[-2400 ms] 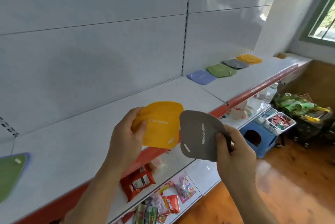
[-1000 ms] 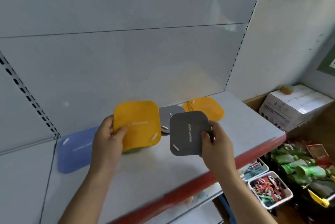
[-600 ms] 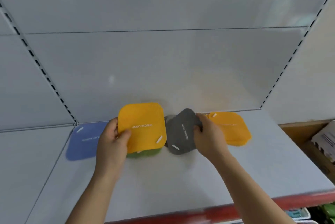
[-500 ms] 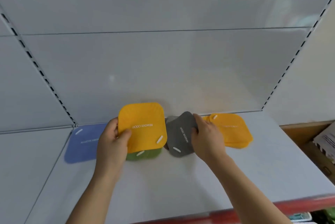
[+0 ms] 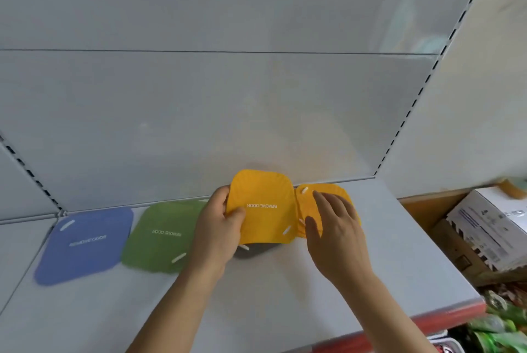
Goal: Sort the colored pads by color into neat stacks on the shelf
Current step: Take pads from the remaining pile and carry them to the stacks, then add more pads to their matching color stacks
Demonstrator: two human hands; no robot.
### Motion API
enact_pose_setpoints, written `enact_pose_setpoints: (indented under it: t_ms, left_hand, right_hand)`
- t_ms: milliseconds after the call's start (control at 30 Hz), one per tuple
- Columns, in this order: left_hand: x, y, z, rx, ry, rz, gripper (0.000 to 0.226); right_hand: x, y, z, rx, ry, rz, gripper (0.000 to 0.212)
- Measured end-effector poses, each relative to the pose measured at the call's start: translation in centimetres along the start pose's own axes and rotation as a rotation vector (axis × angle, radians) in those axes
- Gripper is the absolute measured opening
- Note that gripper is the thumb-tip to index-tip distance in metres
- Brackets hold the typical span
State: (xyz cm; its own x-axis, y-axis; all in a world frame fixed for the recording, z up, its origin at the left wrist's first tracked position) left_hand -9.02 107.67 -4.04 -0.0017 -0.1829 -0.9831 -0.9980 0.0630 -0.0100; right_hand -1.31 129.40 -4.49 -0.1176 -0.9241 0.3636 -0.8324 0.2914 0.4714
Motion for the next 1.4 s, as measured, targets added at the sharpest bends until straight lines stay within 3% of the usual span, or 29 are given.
enact_pose_setpoints:
  t_ms: [300,433,567,767,967,1167,1400]
  left_hand:
    - [-1.6,1.0,12.8,0.106,0.162,-0.044,0.033]
    - [-2.4,1.2,16.2,0.047,0.631,0.061,0.058]
    - [-3.4,0.2,16.7,-0.029,1.085,0.194,0.056]
    - [-3.0,-1.4,14.6,-0.119,1.166,0.289,0.031]
    - [-2.7,-4.6,9.6,-0.244,1.168,0.372,0.031]
    - [-0.9,-8.5,1.9,-0.339,1.174,0.343,0.041]
    - [1.3,-15.8,-11.7,-0.458,1.160,0.271,0.045]
  right_hand:
    - [-9.4,0.3,-3.8,0.031,0.004,0.045,0.052]
    - [-11.9,1.5,-4.0,0.089,-0.035,-0.018,0.053]
    - [-13.0,2.1,-3.4,0.164,-0.041,-0.063,0.053]
    - [-11.7,2.4,-2.7,0.212,0.013,-0.134,0.057]
    - [-7.6,1.2,-1.6,0.272,0.026,-0.242,0.061]
    - [-0.2,-2.6,-1.2,0.289,-0.001,-0.365,0.062]
    - [13.3,-9.2,-0.5,0.301,0.018,-0.475,0.067]
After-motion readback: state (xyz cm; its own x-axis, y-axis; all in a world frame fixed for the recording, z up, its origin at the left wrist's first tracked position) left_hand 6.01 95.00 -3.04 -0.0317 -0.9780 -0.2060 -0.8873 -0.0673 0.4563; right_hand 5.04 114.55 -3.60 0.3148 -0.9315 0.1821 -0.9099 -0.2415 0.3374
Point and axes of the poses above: each hand's wrist, its own y-axis towards the middle knuckle, its own z-axis out of the palm, x = y × z, the point moved 5 cm from there along y, towards the middle knuckle, and after that the axes turned 2 degrees about -x, right-handed, at the moved point
